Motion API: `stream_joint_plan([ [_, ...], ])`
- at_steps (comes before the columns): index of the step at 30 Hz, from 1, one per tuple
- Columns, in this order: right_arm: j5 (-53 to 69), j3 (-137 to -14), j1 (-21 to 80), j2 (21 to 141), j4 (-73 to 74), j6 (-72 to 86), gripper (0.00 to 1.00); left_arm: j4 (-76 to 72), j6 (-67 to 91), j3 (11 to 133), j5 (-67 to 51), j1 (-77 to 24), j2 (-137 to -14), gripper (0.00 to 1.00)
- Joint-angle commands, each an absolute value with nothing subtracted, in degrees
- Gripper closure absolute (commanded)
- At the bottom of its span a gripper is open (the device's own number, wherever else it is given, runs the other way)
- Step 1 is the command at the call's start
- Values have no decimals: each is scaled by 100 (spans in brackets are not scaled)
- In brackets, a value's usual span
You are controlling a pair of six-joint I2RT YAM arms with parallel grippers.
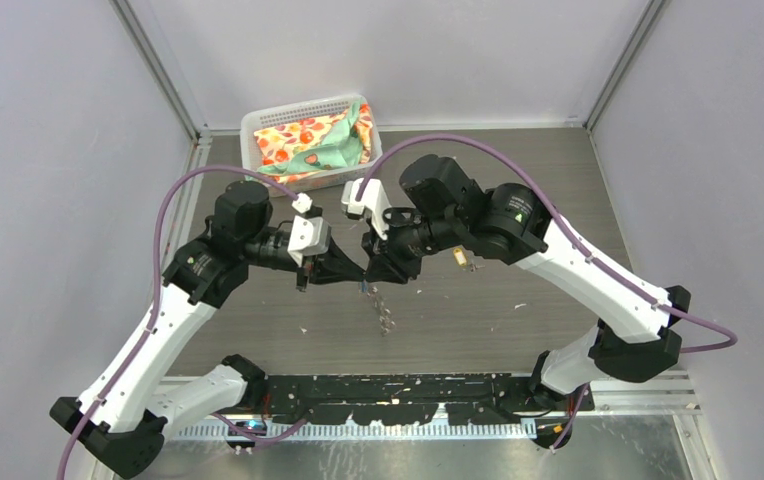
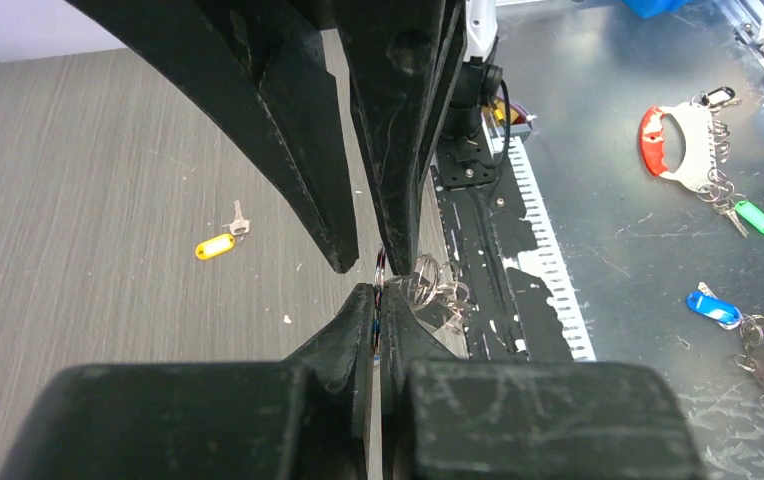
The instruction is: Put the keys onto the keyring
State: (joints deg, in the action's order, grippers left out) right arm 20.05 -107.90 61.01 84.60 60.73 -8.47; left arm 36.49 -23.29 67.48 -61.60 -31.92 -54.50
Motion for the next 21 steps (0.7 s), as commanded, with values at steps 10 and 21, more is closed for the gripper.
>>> stream_joint_plan([
  [10,1936,-10512,6103,8287,5483,-819,99,3213,-2072,6923,-6387,-3217,-5368,100],
  [21,1893,-9011,5941,6979,3607,-507,99,3321,-2335,6876,-6353,-3217,-4994,66],
])
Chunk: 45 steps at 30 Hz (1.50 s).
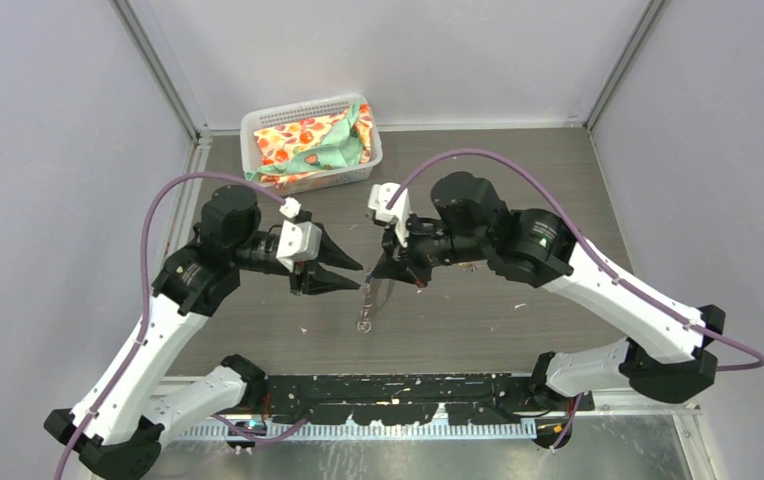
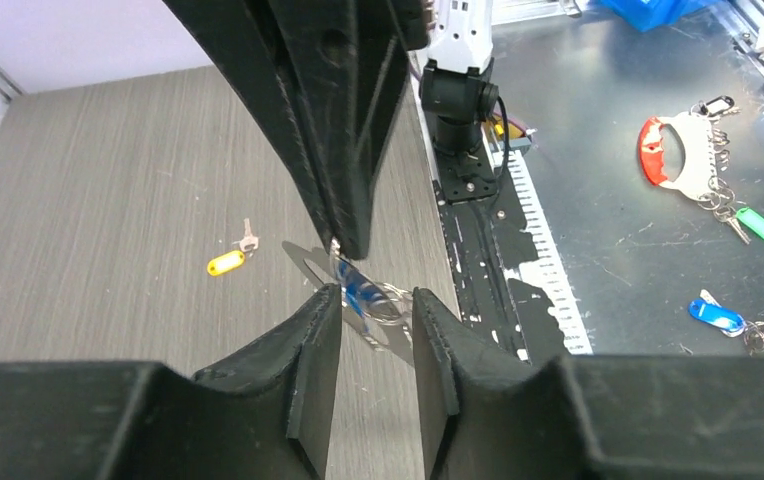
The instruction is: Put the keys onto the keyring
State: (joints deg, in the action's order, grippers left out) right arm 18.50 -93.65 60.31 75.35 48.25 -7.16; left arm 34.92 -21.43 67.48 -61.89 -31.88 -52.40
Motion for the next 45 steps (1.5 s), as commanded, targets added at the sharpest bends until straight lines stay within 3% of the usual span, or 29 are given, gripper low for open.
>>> stream_joint_plan([
  [1,1979,-8850,5929,6865,3419,-490,99,3337,-2419,6886,-6320,-3217,-4952,66],
  [12,2546,-7408,5812,6064,1091,360,99,2197,-2595,6299,-5151,-3217,-4402,64],
  [18,2246,-6205,5810,5716,-1065,951,99,1974,-2038,6353,-5739,-3217,-4420,66],
  [24,2086,-5606,5813,5752,-2566,1329,99,2175,-1921,6405,-6071,-3217,-4451,75],
  [38,1537,-4950,5819,5407,-3463,1495,99,2259,-2269,6105,-5493,-3217,-4089,78],
  [43,1512,-4826,5825,5466,-3713,1625,99,1965,-2006,6019,-5373,-3217,-4079,90],
  [45,1556,-4825,5821,5511,-3731,1656,99,1723,-1882,5944,-5279,-3215,-4049,90],
])
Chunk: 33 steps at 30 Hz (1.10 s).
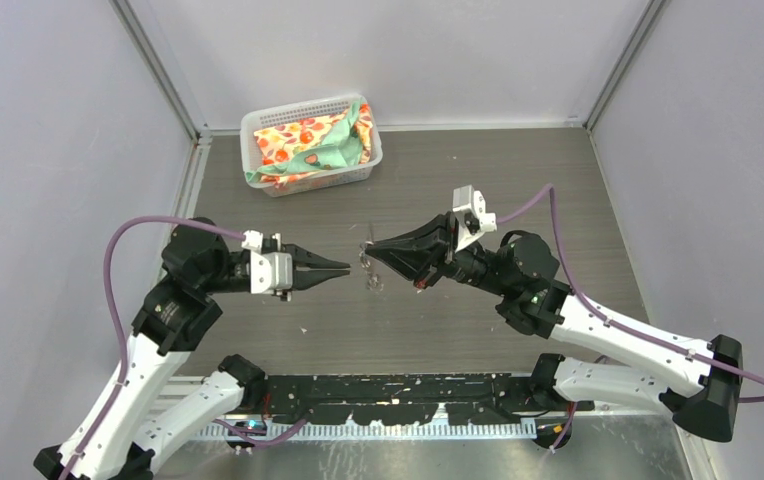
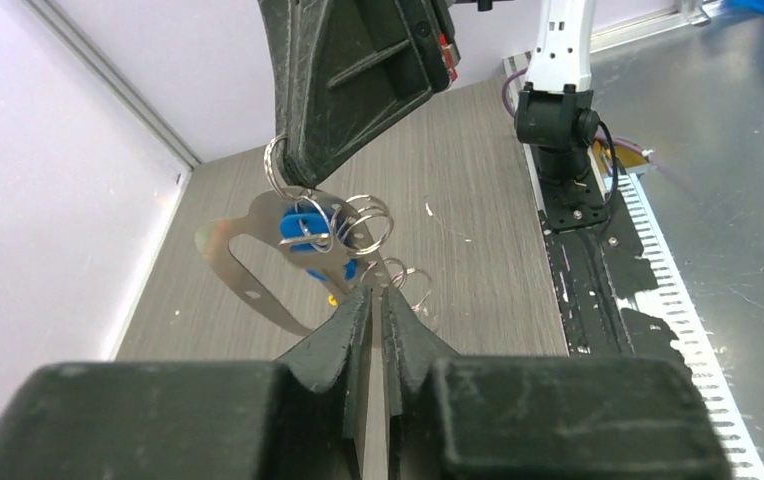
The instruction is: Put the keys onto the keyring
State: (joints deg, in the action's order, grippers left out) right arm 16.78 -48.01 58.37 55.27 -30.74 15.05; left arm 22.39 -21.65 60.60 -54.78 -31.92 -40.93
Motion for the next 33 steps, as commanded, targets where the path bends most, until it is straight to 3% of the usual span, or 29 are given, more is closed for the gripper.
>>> stream_joint_plan([
  [1,1570,-4823,5827,5518,-3739,1675,99,1668,-1859,5930,-5266,-3215,-4034,88],
  [4,1570,-4782,5843,5494,-3735,1670,99,1629,-1794,5932,-5276,-3210,-4020,74],
  [9,1640,-4742,5849,5525,-3741,1686,99,1351,-1653,5874,-5128,-3217,-3996,63],
  [19,1615,-4737,5923,5610,-3545,1557,99,1065,-822,5874,-5507,-3224,-4353,66],
  [25,1662,-4761,5948,5590,-3400,1494,99,1481,-1250,5839,-5510,-3226,-4456,62],
  [28,1725,-4772,5951,5594,-3355,1513,99,1577,-1552,5787,-5333,-3230,-4418,66],
  [33,1744,-4800,5951,5593,-3215,1532,99,1626,-1722,5744,-5231,-3234,-4379,83],
])
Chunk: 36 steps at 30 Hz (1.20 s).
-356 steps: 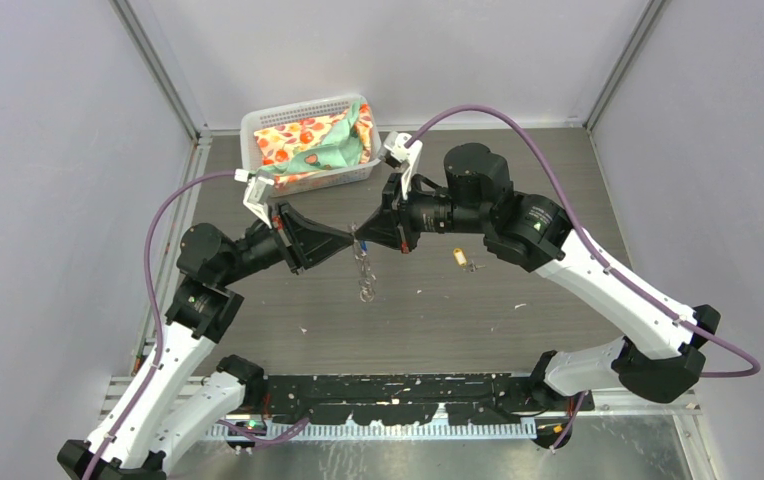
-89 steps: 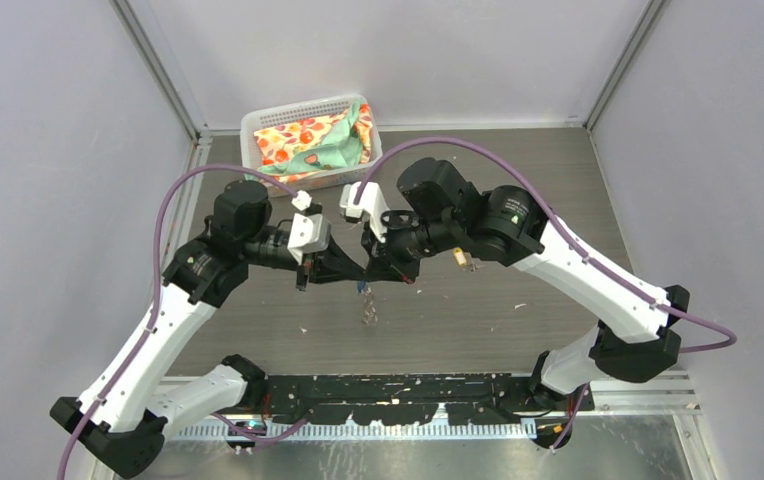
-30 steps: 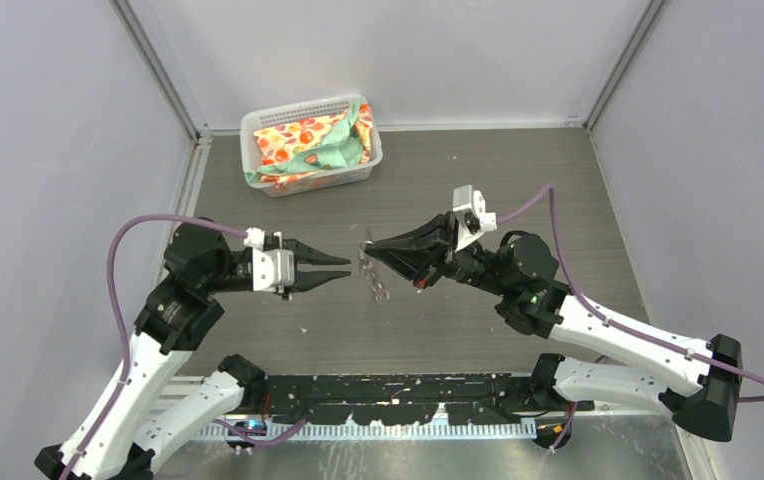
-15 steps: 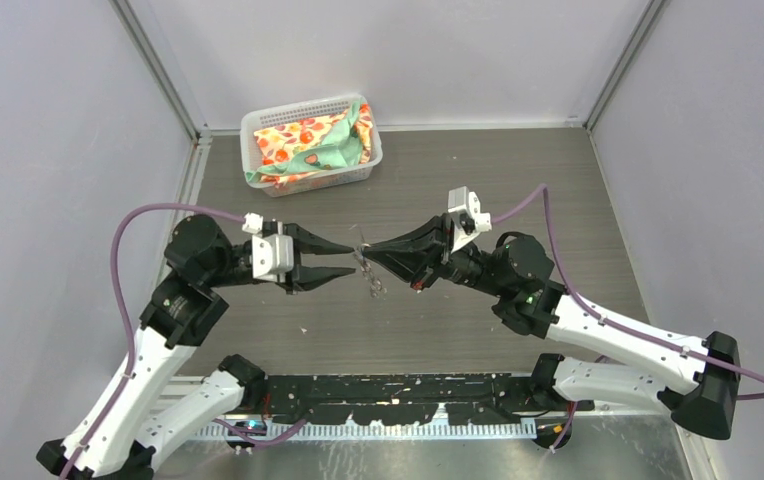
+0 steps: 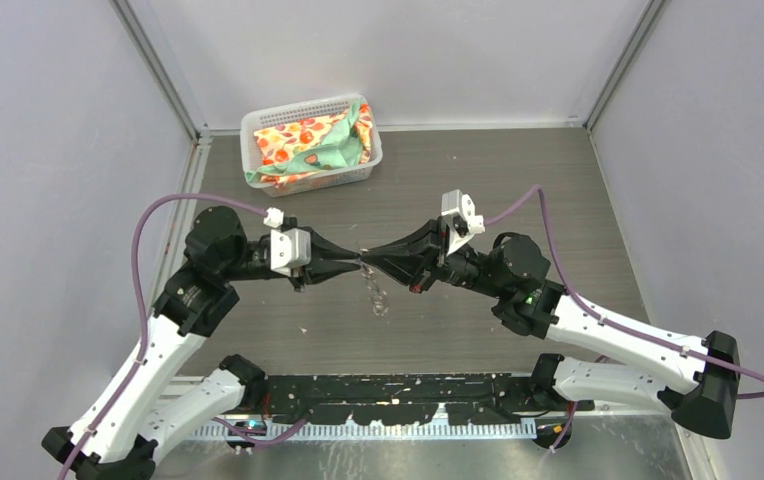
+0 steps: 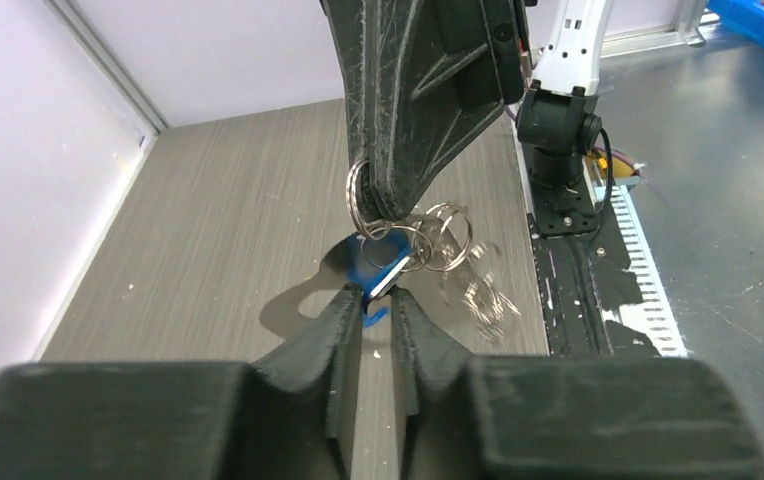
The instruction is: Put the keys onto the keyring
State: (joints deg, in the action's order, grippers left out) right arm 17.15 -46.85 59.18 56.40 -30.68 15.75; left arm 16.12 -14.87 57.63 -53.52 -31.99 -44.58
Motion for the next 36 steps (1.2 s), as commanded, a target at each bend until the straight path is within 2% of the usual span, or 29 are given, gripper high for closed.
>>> stream_joint_plan([
  [1,1726,-4799,5955,5590,-3187,1530,99,1628,-1700,5753,-5243,-3234,-4377,88],
  [3,1707,-4807,5953,5570,-3092,1504,99,1633,-1692,5763,-5282,-3232,-4346,99],
  [4,1701,-4822,5952,5564,-3013,1472,99,1626,-1691,5772,-5263,-3234,-4329,99],
  [18,1741,-4948,5947,5181,-1925,1124,99,1917,-1997,6019,-5185,-3234,-4154,99],
  [30,1940,-5245,5942,5364,-1267,1138,99,1820,-2277,6006,-4961,-3233,-4173,99],
  [33,1792,-5333,5943,5441,-1156,1119,86,1631,-2261,6033,-4975,-3234,-4218,100],
  [36,1508,-5478,5942,5529,-1048,1081,60,1584,-2229,6160,-5066,-3234,-4353,100],
])
